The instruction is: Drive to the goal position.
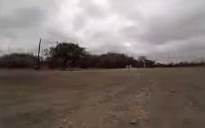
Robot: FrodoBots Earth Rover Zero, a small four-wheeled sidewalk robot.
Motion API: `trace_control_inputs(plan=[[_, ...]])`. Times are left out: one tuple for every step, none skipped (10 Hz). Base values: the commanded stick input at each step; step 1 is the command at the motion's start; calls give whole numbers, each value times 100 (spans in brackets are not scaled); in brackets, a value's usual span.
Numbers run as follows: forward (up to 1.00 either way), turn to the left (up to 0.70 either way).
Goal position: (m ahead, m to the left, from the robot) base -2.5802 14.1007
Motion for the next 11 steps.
trace_control_inputs(plan=[[0, 70], [0, 70], [0, 70], [0, 70], [0, 70], [0, 70], [0, 70], [0, 70], [0, 70], [0, 70], [0, 70]])
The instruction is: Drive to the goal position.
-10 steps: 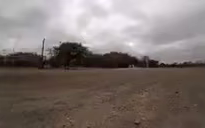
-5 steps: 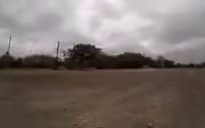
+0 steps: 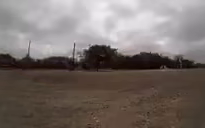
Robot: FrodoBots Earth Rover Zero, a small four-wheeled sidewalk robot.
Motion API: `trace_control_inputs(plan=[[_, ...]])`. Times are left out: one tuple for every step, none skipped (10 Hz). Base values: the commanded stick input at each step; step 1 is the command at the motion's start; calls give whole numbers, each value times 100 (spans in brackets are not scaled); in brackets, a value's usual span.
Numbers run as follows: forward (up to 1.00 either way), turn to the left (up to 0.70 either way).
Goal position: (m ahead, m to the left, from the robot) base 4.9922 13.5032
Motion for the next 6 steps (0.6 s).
trace_control_inputs(plan=[[0, 70], [0, 70], [0, 70], [0, 70], [0, 70], [0, 70]])
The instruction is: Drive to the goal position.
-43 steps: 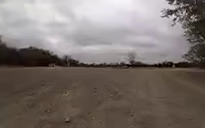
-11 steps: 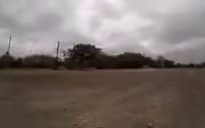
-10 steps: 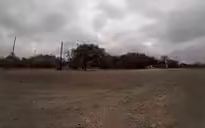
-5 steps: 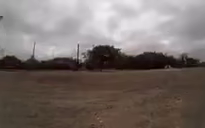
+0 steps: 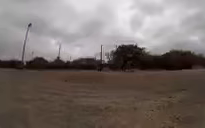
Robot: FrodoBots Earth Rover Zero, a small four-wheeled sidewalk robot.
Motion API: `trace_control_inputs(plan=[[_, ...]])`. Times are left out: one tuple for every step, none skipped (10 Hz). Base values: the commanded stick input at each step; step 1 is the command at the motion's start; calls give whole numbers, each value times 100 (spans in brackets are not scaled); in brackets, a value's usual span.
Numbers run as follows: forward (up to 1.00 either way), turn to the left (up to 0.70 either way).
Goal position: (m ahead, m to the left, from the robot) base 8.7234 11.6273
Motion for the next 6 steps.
trace_control_inputs(plan=[[0, 70], [0, 70], [0, 70], [0, 70], [0, 70], [0, 70]])
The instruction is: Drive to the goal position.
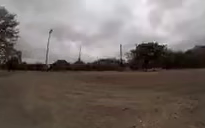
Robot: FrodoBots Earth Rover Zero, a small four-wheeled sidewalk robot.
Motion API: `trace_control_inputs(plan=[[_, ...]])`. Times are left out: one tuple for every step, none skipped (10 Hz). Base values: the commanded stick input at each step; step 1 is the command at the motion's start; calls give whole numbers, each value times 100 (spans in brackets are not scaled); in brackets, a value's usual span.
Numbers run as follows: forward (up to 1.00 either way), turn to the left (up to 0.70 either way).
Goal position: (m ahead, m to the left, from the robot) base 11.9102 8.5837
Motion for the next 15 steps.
trace_control_inputs(plan=[[0, 60], [0, 24], [1, 0], [5, -1], [28, -1], [70, -1], [70, -1], [70, -1], [70, -1], [70, -1], [70, -1], [70, -1], [70, -1], [70, -1], [70, -1]])
